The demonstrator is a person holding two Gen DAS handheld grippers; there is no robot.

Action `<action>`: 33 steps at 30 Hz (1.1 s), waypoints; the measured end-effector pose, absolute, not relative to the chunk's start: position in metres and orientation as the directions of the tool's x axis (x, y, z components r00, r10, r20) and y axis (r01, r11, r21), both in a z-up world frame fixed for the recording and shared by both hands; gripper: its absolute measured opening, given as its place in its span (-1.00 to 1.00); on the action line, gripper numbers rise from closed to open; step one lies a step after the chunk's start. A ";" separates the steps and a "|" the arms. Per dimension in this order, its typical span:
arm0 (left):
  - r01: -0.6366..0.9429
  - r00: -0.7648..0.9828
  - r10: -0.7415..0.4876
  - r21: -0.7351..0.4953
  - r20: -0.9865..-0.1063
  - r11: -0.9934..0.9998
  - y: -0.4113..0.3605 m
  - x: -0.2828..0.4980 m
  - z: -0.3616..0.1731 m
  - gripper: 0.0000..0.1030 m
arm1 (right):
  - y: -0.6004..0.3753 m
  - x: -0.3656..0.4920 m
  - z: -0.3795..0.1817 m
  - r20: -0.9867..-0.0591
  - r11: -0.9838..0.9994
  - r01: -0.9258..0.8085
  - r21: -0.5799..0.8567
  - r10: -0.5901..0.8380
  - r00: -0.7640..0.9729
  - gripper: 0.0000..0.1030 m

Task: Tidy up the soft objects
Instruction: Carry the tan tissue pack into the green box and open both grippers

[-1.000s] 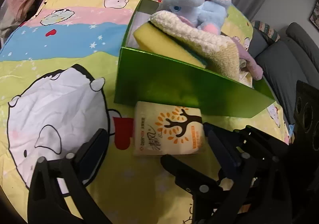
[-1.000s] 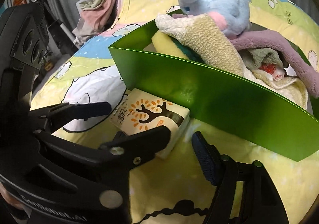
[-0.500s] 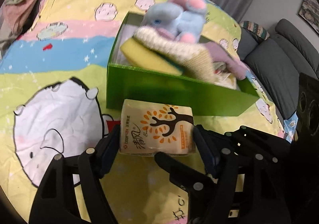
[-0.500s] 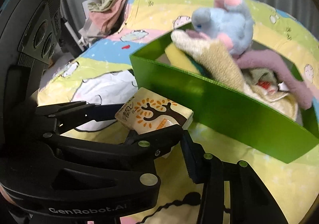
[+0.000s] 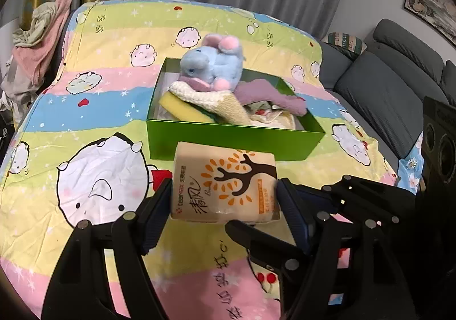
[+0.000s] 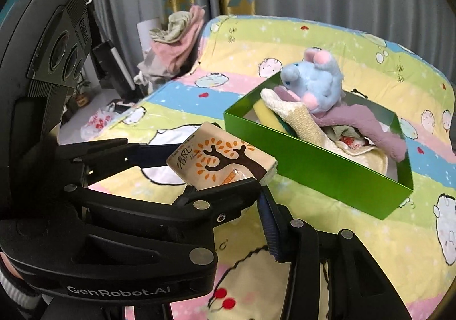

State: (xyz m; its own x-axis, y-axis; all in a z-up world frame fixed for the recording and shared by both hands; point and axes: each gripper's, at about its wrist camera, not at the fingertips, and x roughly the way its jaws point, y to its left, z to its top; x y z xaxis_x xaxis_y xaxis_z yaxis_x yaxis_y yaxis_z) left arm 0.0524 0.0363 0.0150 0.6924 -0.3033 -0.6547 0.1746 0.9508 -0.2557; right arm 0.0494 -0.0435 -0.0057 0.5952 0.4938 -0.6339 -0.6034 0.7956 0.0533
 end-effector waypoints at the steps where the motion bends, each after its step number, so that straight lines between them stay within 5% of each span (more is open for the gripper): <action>1: 0.175 0.696 -0.300 -0.252 -0.652 0.952 0.034 0.048 0.017 0.40 | -0.045 0.047 -0.004 -0.630 0.793 -0.606 0.055 0.499 0.595 -0.10; 17: 0.208 0.709 -0.262 -0.161 -0.655 0.965 -0.018 0.058 0.042 0.40 | -0.097 0.052 0.014 -0.562 0.799 -0.588 0.122 0.544 0.623 -0.10; 33: 0.250 0.718 -0.242 -0.084 -0.653 0.965 -0.048 0.151 0.062 0.40 | -0.123 0.141 0.033 -0.512 0.830 -0.535 0.158 0.532 0.674 -0.10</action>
